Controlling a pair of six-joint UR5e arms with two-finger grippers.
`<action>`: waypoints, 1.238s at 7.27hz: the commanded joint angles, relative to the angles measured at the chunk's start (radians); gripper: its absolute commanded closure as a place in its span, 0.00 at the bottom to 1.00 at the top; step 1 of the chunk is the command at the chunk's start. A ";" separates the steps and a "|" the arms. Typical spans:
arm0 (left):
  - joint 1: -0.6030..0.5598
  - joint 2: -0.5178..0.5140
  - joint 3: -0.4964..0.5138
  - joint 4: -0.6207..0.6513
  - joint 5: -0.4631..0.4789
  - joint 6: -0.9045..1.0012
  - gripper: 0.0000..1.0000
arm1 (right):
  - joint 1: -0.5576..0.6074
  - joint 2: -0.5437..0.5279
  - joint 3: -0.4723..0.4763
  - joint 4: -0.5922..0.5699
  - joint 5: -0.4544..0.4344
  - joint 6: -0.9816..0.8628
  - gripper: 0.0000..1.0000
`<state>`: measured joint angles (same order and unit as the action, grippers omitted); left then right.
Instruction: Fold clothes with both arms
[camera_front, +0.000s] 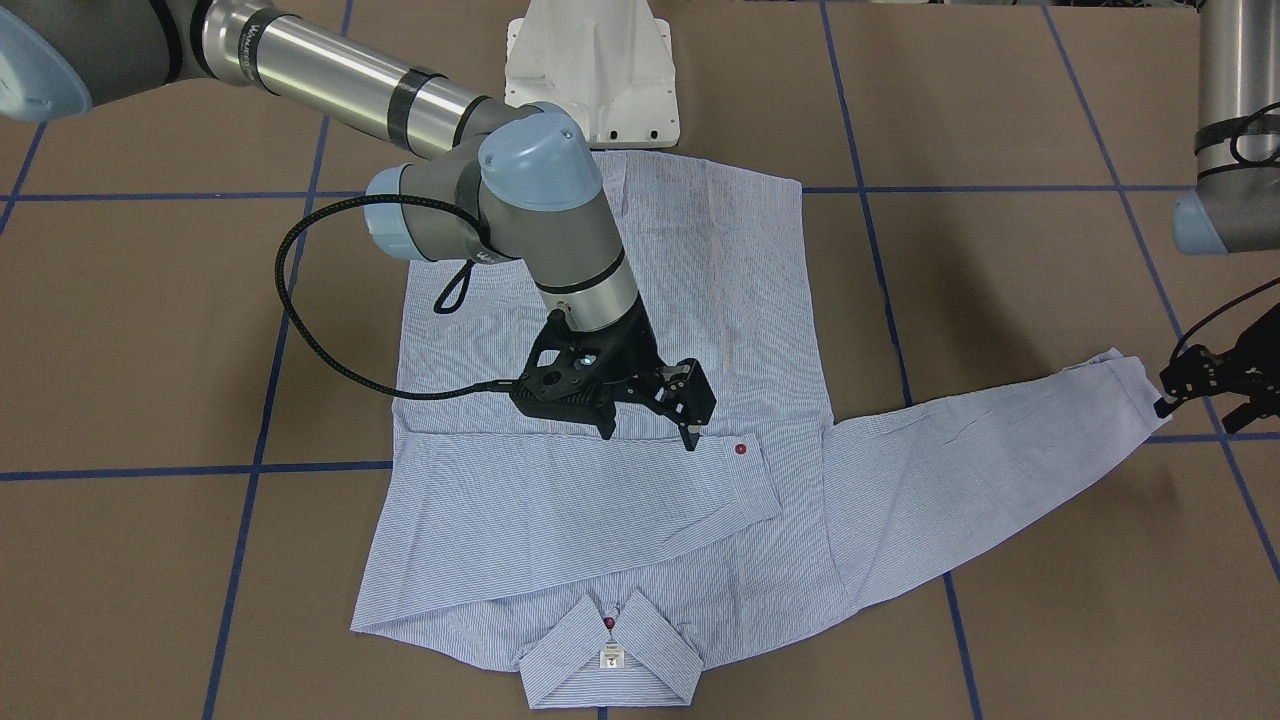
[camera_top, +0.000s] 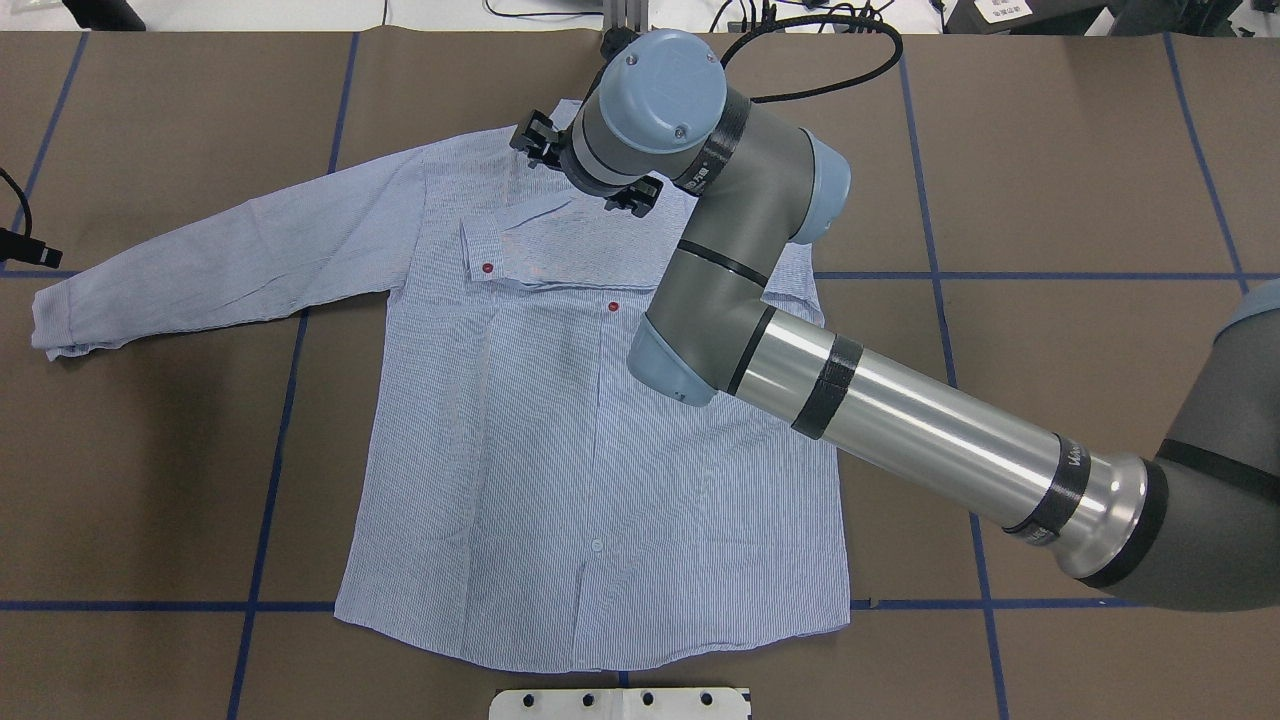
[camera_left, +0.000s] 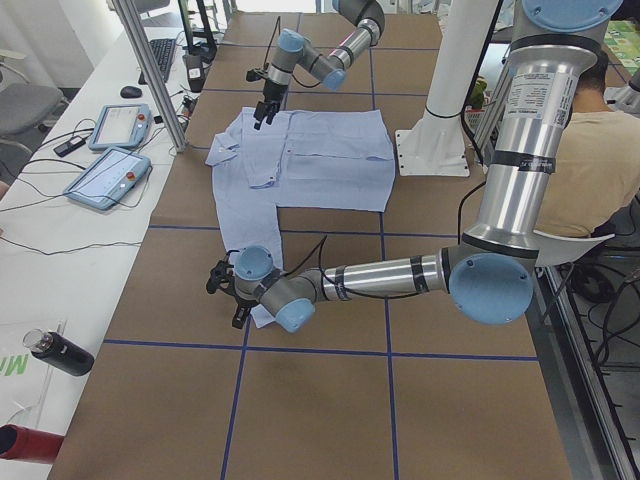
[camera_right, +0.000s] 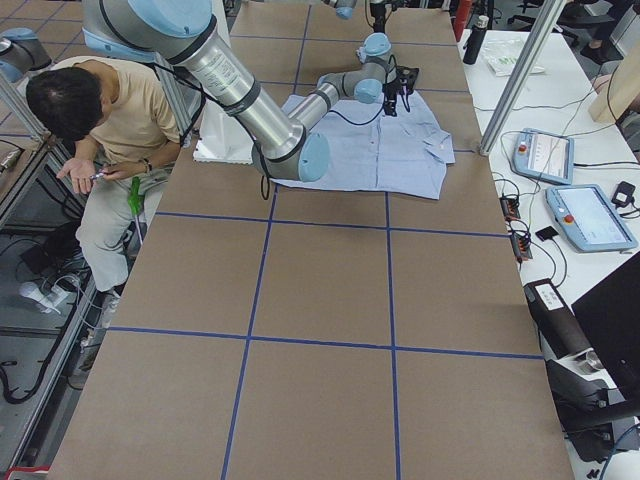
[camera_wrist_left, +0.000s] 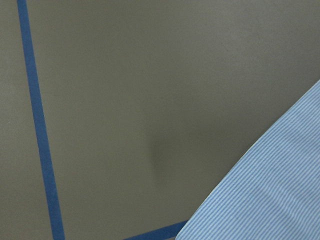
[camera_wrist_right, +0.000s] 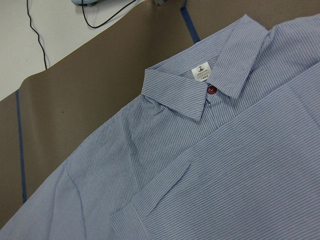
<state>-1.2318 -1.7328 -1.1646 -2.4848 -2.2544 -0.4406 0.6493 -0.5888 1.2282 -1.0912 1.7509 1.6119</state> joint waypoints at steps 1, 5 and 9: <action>0.032 0.001 0.017 0.000 -0.001 -0.030 0.24 | -0.002 -0.005 0.002 0.001 -0.001 -0.001 0.01; 0.038 -0.001 0.063 -0.002 -0.002 -0.029 0.32 | -0.013 -0.005 0.004 0.001 -0.005 0.003 0.01; 0.041 0.001 0.065 -0.002 -0.004 -0.029 0.40 | -0.016 -0.005 0.017 0.001 -0.007 0.008 0.01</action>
<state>-1.1915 -1.7320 -1.1003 -2.4866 -2.2578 -0.4694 0.6339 -0.5946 1.2439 -1.0907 1.7436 1.6182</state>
